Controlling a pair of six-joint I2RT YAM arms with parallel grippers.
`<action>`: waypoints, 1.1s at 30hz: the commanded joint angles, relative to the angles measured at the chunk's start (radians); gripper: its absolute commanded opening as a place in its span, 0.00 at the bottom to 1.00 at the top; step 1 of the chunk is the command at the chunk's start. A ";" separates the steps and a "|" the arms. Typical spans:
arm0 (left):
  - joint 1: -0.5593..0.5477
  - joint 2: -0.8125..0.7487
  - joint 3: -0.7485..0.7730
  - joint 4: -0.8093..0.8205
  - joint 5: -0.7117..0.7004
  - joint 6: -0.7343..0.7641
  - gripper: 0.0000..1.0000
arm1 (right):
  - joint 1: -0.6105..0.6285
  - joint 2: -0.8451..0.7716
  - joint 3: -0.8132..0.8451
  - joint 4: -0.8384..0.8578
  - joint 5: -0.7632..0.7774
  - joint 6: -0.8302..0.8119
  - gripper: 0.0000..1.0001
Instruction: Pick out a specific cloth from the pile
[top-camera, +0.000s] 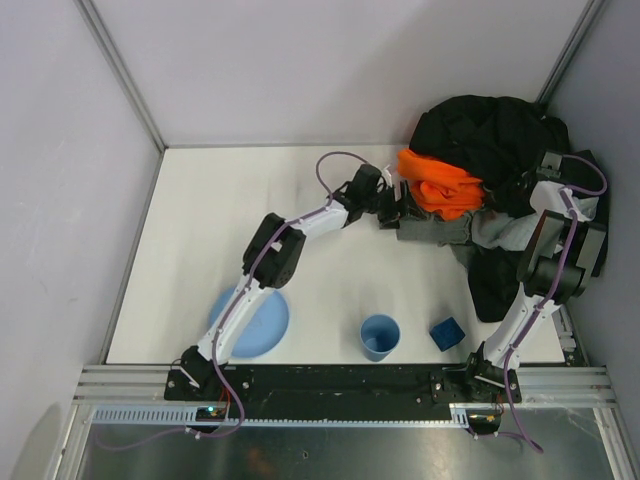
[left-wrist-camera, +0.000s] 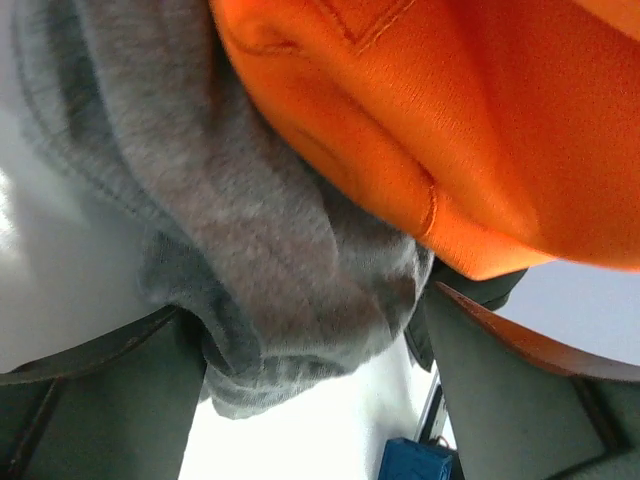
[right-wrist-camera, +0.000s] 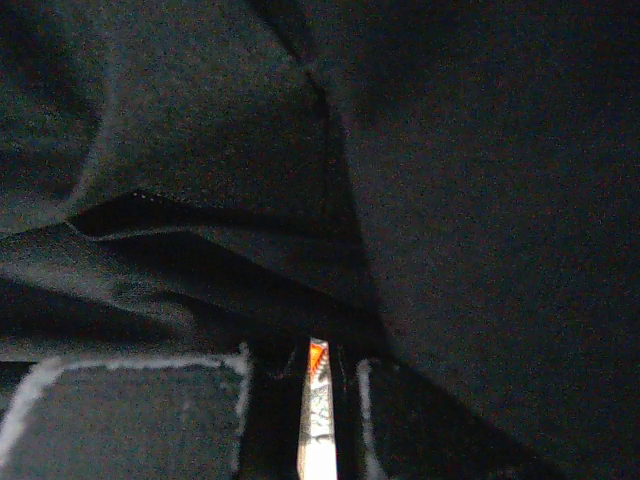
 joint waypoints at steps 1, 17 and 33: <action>-0.035 0.063 0.121 -0.022 0.032 -0.034 0.87 | 0.011 0.075 -0.061 -0.109 0.153 -0.040 0.00; -0.049 0.029 0.122 -0.001 0.078 0.038 0.24 | 0.022 0.092 -0.061 -0.117 0.164 -0.040 0.00; -0.033 -0.269 -0.160 0.008 0.050 0.168 0.12 | 0.020 0.078 -0.063 -0.127 0.125 -0.026 0.00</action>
